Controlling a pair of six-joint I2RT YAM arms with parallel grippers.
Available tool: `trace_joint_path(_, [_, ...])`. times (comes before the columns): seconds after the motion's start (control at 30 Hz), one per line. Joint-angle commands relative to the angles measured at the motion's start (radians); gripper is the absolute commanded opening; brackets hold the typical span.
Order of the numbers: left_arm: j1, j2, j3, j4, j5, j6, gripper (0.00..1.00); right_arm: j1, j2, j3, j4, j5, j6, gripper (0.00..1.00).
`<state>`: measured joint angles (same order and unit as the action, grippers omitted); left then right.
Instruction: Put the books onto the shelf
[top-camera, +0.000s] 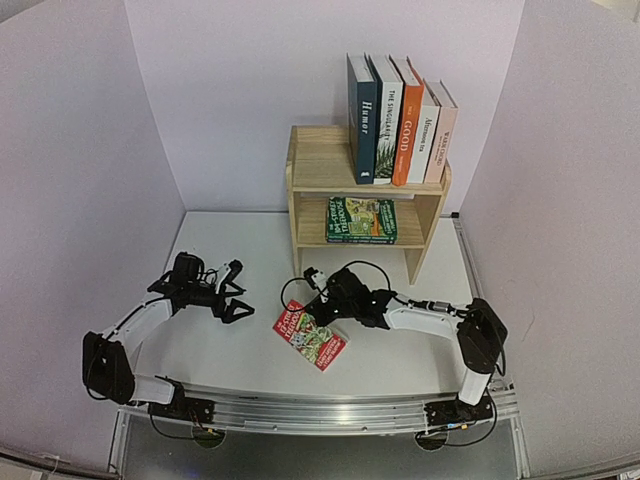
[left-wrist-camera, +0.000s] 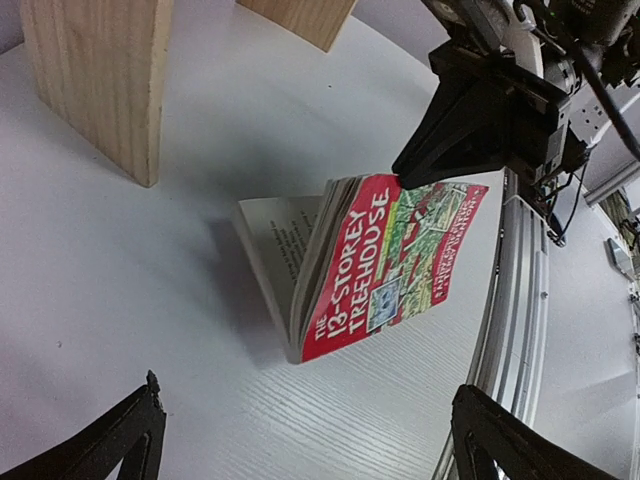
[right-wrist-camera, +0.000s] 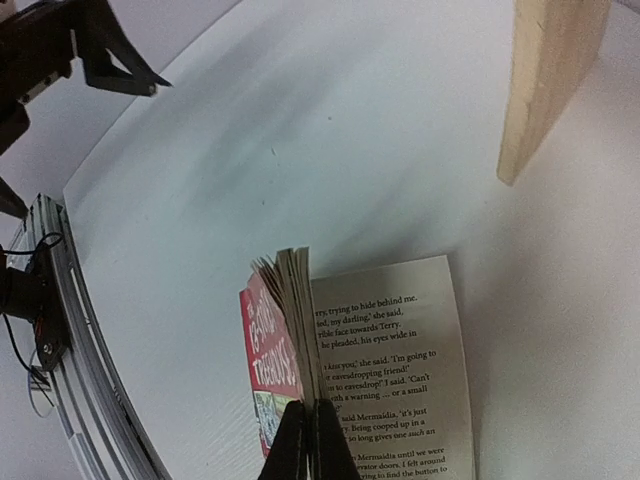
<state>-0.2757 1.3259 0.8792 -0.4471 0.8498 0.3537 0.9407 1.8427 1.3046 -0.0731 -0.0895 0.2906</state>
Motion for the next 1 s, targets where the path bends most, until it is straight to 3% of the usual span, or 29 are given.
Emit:
trace_joint_path(0.0, [-0.028,0.092,0.041,0.030,0.067,0.025,1.00,0.015,0.028,0.078,0.090,-0.002,-0.122,0.00])
trace_joint_path(0.27, [-0.155,0.256,0.013,0.246,0.003,0.098,1.00,0.016,0.033,0.109,0.099,-0.036,-0.191,0.00])
trace_joint_path(0.63, [-0.208,0.373,0.062,0.318,-0.004,0.064,0.96,0.016,0.002,0.085,0.113,-0.038,-0.232,0.00])
trace_joint_path(0.77, [-0.239,0.367,0.091,0.328,0.010,0.071,0.70,0.016,0.000,0.089,0.118,-0.033,-0.252,0.00])
trace_joint_path(0.97, [-0.243,0.353,0.142,0.232,-0.016,0.091,0.17,0.003,0.007,0.091,0.120,-0.029,-0.269,0.00])
